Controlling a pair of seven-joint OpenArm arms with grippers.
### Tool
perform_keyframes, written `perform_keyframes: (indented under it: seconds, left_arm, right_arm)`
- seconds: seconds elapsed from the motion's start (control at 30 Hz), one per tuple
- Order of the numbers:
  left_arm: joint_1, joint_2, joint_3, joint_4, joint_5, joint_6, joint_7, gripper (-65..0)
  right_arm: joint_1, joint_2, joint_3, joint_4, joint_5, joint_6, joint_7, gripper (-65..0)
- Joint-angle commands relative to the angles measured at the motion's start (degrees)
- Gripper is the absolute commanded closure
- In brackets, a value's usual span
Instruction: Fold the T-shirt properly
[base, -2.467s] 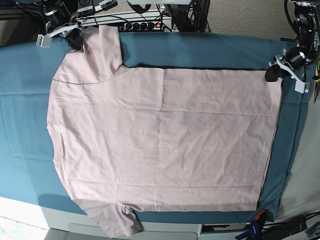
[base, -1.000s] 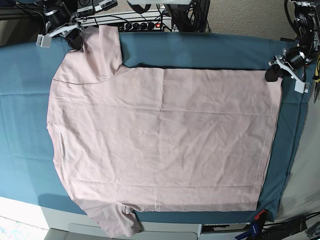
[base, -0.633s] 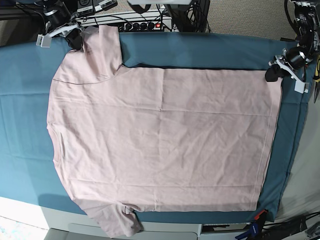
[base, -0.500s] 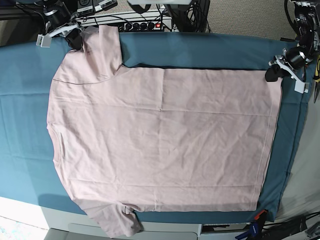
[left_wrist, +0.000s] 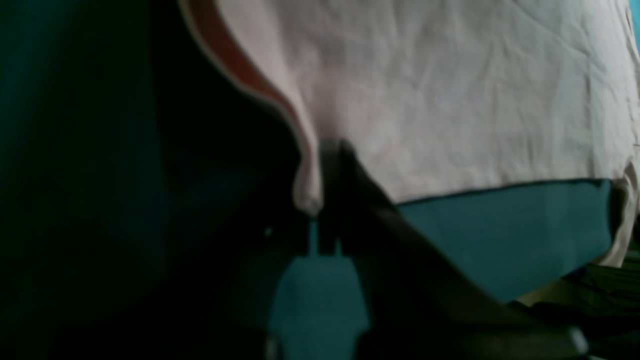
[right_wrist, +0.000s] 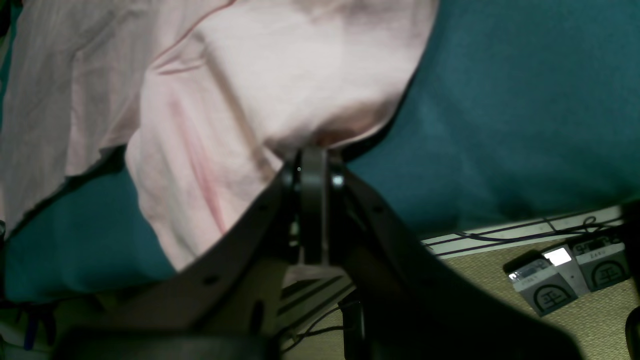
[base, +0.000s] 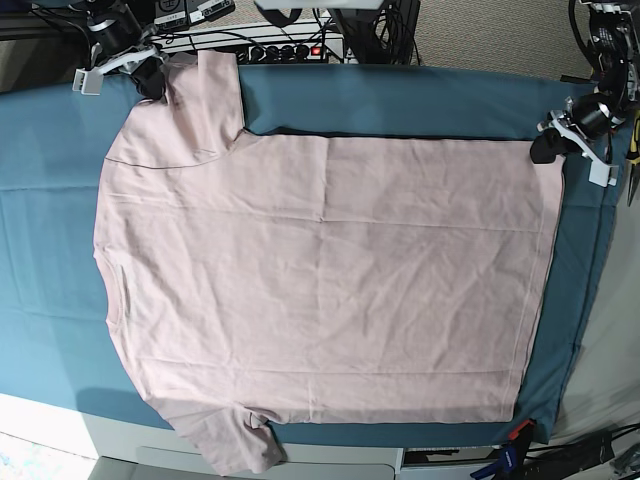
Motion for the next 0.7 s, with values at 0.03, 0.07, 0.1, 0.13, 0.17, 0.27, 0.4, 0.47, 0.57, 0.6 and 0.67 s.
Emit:
perform_keyframes:
  seconds: [0.03,0.07,0.1,0.13,0.17,0.27,0.4,0.47,0.57,0.6,0.67]
  left_arm:
    - [0.02,-0.94,-0.17,0.48,0.28,-0.20,-0.20,0.0]
    - [0.02,-0.94,-0.17,0.48,0.28,-0.20,-0.20,0.0]
    - [0.02,-0.94,-0.17,0.48,0.28,-0.20,-0.22,0.0]
    - [0.02,-0.94,-0.17,0.48,0.28,-0.20,-0.22,0.0]
    - [0.02,-0.92,-0.17,0.48,0.31,-0.20,-0.20,0.0]
    - [0.02,-0.94,-0.17,0.48,0.31,-0.20,-0.22,0.0]
    - [0.02,-0.92,-0.17,0.48,0.28,-0.20,-0.22,0.0]
    - [0.02,-0.92,-0.17,0.48,0.28,-0.20,-0.28,0.0]
    - [0.02,-0.92,-0.17,0.48,0.28,-0.20,-0.59,0.0]
    - [0.02,-0.92,-0.17,0.48,0.28,-0.20,-0.59,0.0]
    - [0.02,-0.92,-0.17,0.48,0.28,-0.20,-0.59,0.0]
  right_arm:
    - [-0.46,0.50,0.22,0.70,0.52,0.22,1.03,0.0]
    - [-0.46,0.50,0.22,0.70,0.52,0.22,1.03,0.0]
    - [-0.46,0.50,0.22,0.70,0.52,0.22,1.03,0.0]
    - [-0.46,0.50,0.22,0.70,0.52,0.22,1.03,0.0]
    - [-0.46,0.50,0.22,0.70,0.52,0.22,1.03,0.0]
    - [-0.46,0.50,0.22,0.70,0.52,0.24,1.03,0.0]
    - [-0.46,0.50,0.22,0.70,0.52,0.22,1.03,0.0]
    - [-0.46,0.48,0.22,0.70,0.52,0.22,1.03,0.0]
    - [-0.46,0.50,0.22,0.70,0.52,0.22,1.03,0.0]
    - [-0.46,0.50,0.22,0.70,0.52,0.22,1.03,0.0]
    - [-0.46,0.48,0.22,0.70,0.52,0.24,1.03,0.0]
